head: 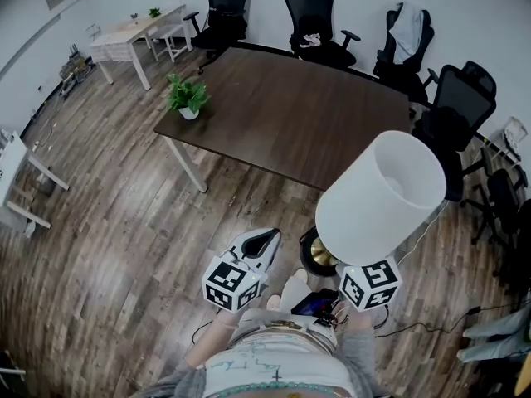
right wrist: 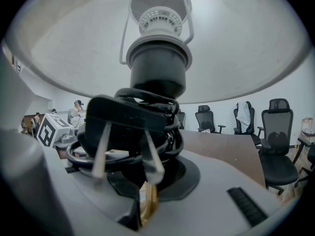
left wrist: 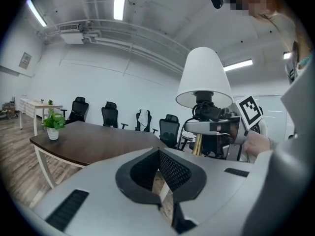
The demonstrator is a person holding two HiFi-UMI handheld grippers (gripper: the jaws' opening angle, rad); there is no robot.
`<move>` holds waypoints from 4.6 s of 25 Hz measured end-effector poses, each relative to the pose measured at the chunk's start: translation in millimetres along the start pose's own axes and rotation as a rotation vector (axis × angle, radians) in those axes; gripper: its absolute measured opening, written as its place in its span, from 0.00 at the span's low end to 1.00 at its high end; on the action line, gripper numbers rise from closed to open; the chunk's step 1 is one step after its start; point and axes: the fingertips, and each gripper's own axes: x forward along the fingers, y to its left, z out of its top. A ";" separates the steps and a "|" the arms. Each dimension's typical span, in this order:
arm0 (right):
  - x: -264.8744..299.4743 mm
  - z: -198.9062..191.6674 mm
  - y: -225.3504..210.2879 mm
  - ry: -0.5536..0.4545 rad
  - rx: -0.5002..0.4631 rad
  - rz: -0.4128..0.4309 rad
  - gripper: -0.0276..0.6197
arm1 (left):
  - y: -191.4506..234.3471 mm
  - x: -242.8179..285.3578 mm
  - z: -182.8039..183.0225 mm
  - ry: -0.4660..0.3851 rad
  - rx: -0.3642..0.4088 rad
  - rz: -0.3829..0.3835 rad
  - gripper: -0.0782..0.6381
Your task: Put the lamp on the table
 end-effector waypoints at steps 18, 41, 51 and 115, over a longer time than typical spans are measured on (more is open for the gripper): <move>73.7 42.8 -72.9 0.013 -0.035 0.091 0.09 | 34.8 86.2 49.4 -0.025 -0.005 0.050 0.12; 116.4 57.7 -134.6 0.015 -0.056 0.164 0.09 | 54.9 145.8 66.6 -0.043 -0.025 0.146 0.12; 158.0 64.1 -124.5 0.022 -0.051 0.113 0.09 | 98.2 165.5 86.0 -0.044 0.003 0.053 0.12; 364.3 95.4 -265.4 0.073 0.023 -0.131 0.09 | 311.8 310.8 125.9 0.090 -0.013 -0.047 0.12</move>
